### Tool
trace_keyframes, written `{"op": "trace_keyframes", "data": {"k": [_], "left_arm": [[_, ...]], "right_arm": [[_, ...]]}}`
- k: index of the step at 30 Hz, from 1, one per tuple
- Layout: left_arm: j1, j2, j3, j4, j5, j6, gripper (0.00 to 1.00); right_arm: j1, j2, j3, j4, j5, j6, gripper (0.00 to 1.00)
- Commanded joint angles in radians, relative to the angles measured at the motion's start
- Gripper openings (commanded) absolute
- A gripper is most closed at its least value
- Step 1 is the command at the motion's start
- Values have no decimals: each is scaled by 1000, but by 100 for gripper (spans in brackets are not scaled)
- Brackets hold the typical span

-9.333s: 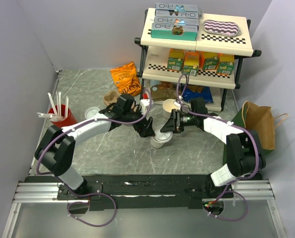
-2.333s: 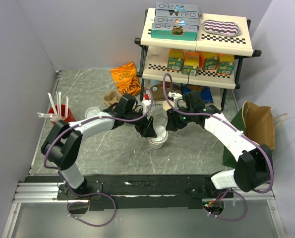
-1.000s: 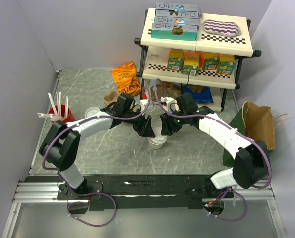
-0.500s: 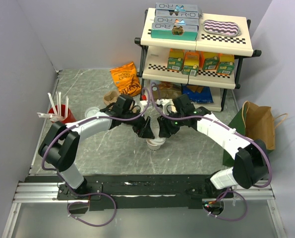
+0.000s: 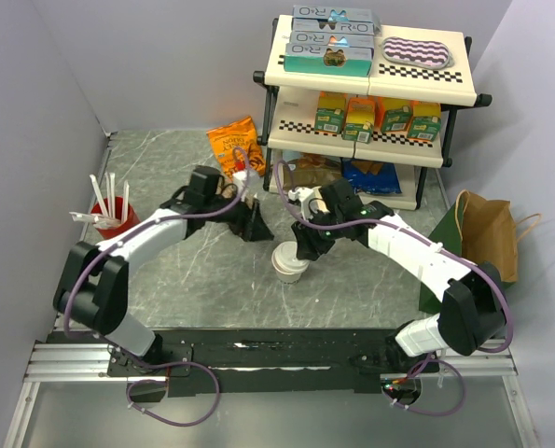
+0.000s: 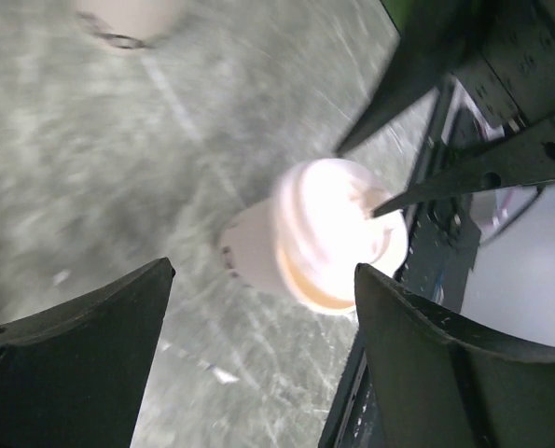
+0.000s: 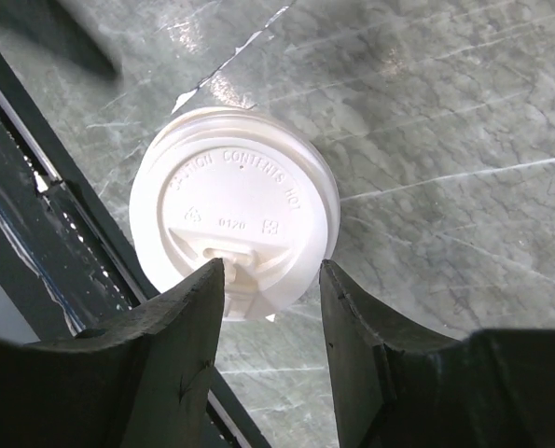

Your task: Pack the takeout coffee

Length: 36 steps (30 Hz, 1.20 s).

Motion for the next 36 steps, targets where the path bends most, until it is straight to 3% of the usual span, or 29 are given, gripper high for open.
{"op": "trace_keyframes", "data": {"k": [1, 7, 14, 36], "left_arm": [[41, -60, -62, -12, -50, -63, 84], [46, -58, -179, 46, -101, -181, 80], [46, 6, -167, 57, -47, -211, 73], [2, 112, -134, 163, 33, -274, 72]], "right_arm": [[19, 3, 41, -2, 12, -26, 53], [54, 9, 61, -11, 44, -60, 53], [68, -2, 71, -17, 87, -89, 52], [163, 6, 94, -20, 133, -166, 52]]}}
